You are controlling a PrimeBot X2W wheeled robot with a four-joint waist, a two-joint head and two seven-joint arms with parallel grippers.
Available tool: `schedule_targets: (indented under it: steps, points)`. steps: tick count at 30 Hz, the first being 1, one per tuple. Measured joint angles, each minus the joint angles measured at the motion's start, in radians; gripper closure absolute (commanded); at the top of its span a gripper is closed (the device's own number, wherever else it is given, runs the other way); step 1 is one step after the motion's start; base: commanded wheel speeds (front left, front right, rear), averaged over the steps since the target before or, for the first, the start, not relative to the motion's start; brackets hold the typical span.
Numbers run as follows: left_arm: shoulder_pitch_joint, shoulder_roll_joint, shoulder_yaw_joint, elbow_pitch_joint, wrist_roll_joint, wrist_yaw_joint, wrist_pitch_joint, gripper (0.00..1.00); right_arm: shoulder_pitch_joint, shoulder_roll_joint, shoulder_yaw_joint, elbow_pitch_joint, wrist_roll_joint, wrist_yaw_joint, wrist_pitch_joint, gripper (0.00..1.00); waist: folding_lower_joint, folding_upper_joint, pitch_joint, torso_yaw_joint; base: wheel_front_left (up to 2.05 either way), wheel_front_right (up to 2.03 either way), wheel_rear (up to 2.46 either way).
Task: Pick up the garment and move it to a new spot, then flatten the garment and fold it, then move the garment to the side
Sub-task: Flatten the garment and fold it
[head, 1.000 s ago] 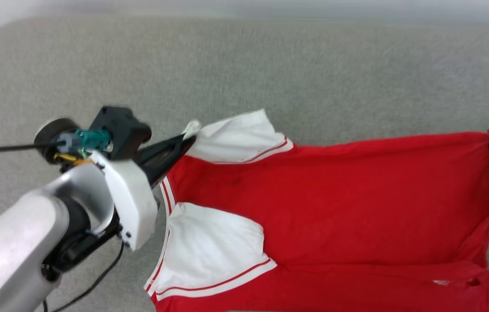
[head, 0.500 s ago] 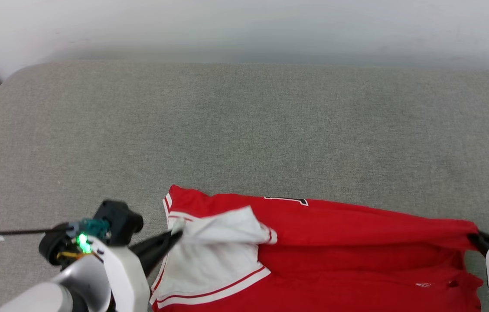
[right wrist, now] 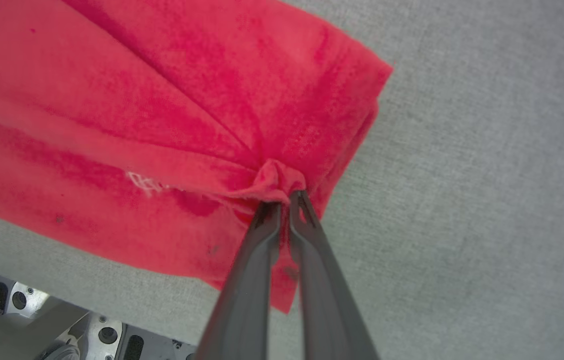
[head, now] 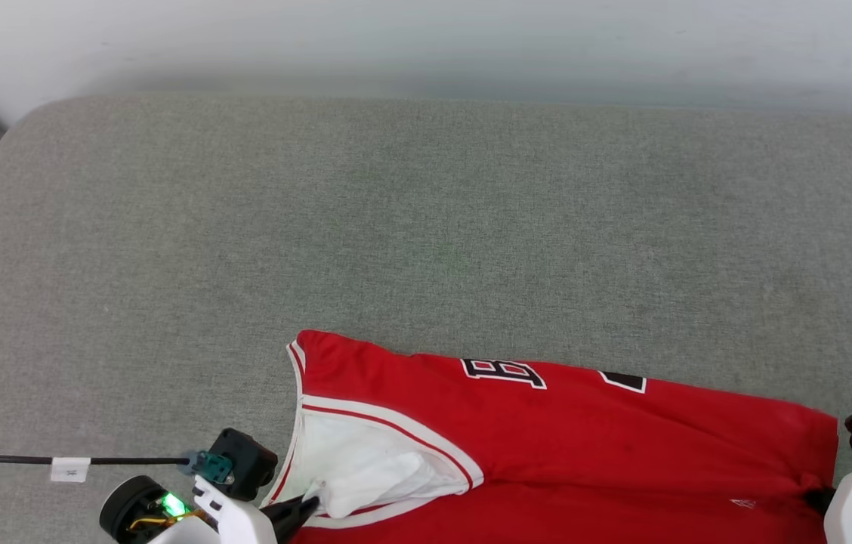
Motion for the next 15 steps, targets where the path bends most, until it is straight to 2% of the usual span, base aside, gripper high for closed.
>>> schedule_targets:
  steps: [6,7,8,9,15]
  points:
    - [-0.009,-0.038,-0.028,0.086,0.025,-0.017,-0.005,1.0,-0.003,0.006,0.036,0.032,-0.005,0.0,-0.026,1.0,0.0,0.0,0.003,0.0,0.0,0.0,0.0]
    - [-0.013,-0.044,-0.032,0.099,0.032,-0.017,-0.008,0.76,-0.006,0.006,0.043,0.037,-0.005,0.0,-0.032,1.0,0.0,0.0,0.003,-0.001,0.0,0.0,0.0]
    - [-0.015,-0.049,-0.034,0.108,0.04,-0.017,-0.015,0.38,-0.01,0.007,0.045,0.045,-0.002,0.0,-0.041,0.64,0.0,0.0,0.003,-0.002,0.0,0.0,0.0]
    - [-0.016,-0.053,-0.035,0.118,0.042,-0.017,-0.018,0.02,-0.013,0.011,0.045,0.054,0.002,0.0,-0.048,0.0,0.0,0.0,0.003,-0.003,0.0,0.0,0.0]
    - [-0.02,-0.068,-0.04,0.145,0.045,-0.024,-0.032,0.0,-0.019,0.018,0.039,0.072,0.026,0.0,-0.077,0.0,0.0001,0.0,-0.019,0.001,0.0,0.0,0.0]
